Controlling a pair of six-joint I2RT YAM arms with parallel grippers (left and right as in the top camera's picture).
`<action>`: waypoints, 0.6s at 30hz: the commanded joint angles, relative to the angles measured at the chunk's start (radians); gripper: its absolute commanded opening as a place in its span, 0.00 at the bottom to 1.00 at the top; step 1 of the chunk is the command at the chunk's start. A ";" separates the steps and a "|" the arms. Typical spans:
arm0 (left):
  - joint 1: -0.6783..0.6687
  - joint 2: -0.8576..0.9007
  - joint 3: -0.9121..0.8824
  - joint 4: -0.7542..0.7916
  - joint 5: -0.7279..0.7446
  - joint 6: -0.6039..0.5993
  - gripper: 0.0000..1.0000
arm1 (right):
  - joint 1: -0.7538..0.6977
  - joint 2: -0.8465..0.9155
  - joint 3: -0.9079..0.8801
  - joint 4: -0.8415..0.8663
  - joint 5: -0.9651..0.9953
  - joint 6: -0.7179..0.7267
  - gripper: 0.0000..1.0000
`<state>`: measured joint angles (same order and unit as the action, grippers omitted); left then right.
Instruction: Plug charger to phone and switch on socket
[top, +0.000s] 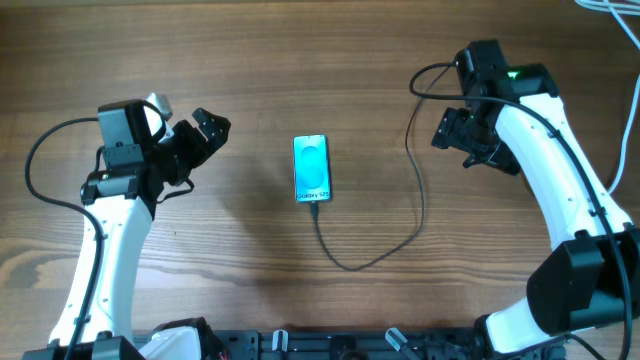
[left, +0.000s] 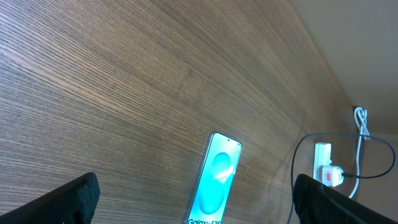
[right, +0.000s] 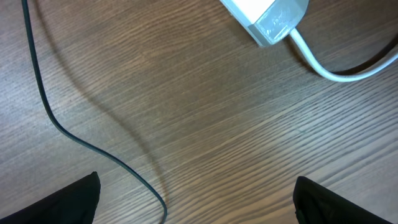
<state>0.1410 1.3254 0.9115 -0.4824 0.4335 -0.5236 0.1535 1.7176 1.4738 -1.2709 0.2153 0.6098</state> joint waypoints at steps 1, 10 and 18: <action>0.007 0.005 0.002 0.002 -0.009 0.023 1.00 | -0.061 -0.005 -0.010 0.021 0.032 0.021 1.00; 0.007 0.005 0.002 0.002 -0.009 0.023 1.00 | -0.269 0.002 -0.010 0.241 0.029 -0.086 1.00; 0.007 0.005 0.002 0.002 -0.009 0.023 1.00 | -0.399 0.135 -0.010 0.424 0.039 -0.086 1.00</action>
<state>0.1406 1.3258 0.9115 -0.4824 0.4335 -0.5236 -0.2256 1.7985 1.4666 -0.8917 0.2268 0.5369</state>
